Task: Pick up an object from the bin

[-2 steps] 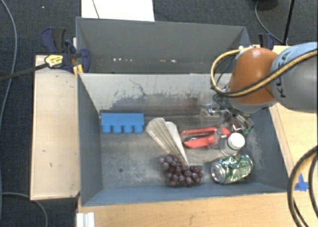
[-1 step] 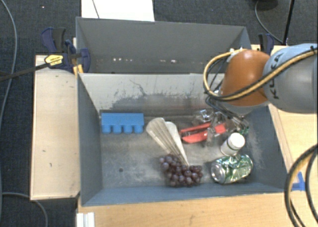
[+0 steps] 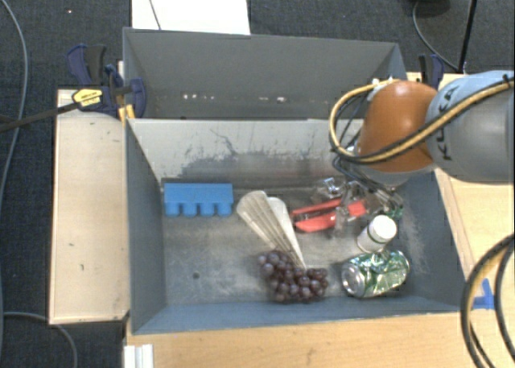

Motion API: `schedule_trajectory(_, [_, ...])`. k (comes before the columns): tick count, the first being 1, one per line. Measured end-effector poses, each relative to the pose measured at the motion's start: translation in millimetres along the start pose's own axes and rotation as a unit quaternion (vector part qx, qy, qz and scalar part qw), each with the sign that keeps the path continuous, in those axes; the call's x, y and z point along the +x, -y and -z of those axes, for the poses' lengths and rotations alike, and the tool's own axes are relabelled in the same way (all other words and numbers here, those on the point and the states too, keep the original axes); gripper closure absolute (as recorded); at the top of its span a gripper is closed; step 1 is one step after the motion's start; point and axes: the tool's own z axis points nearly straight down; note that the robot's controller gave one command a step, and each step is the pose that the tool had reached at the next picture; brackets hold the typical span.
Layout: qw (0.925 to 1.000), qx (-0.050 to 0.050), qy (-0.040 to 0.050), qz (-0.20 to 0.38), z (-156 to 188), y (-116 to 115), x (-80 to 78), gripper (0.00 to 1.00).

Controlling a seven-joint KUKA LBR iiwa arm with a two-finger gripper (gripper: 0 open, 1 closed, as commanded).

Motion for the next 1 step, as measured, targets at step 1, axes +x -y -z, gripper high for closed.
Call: schedule_trajectory(1, [0.9991,0.002,0.0043,-0.041,197.9,-3.1,13.3,1.0])
